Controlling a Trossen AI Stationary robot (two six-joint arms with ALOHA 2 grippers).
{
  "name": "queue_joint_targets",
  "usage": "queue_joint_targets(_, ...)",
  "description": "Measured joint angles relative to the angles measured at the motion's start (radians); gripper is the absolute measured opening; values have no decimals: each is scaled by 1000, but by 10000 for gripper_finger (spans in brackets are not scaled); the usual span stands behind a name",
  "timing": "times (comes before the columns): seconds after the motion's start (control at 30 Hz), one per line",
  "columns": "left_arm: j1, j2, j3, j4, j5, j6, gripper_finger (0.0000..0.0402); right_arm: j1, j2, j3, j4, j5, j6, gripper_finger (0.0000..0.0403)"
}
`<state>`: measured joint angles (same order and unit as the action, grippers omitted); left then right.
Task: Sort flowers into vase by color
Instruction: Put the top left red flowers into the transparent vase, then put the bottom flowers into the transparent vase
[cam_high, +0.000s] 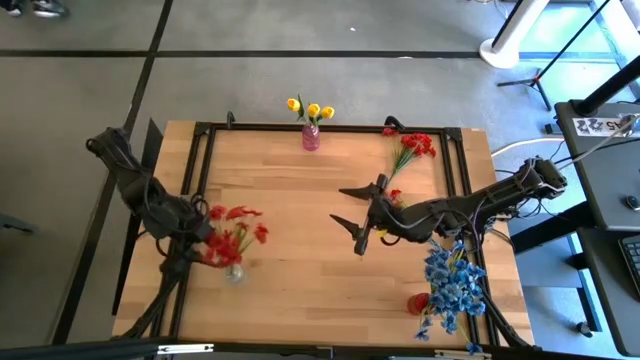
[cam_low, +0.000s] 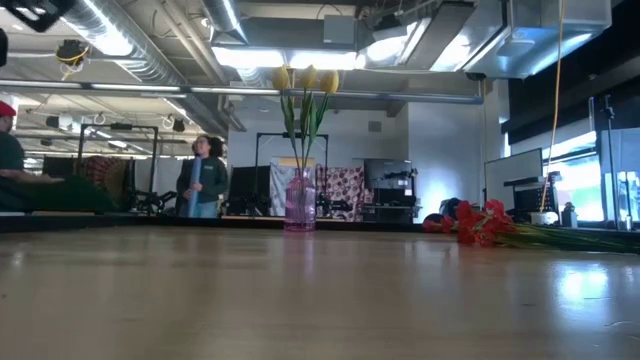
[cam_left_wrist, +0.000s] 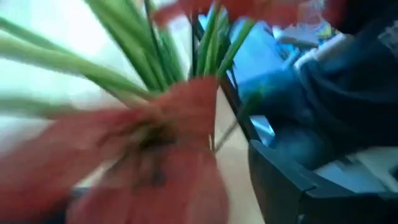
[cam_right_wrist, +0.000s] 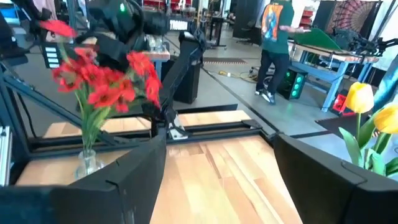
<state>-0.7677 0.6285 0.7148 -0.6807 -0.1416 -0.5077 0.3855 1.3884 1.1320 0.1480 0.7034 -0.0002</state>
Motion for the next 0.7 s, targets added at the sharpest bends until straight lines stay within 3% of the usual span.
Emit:
queue_joint_targets(0.17,0,0,87,-190,78,-142,138,-15,0,0,-43,-6,32,299)
queue_joint_targets(0.4,0,-1,175,-359,28,-196,133,-87,0,0,-96,-37,61,299)
queue_joint_targets(0.57,0,-4,265,-505,-200,-197,133,-197,-9,1,-213,-61,115,299)
queue_joint_targets(0.7,5,-31,274,-559,-425,-199,133,-324,-6,1,-437,-167,256,299)
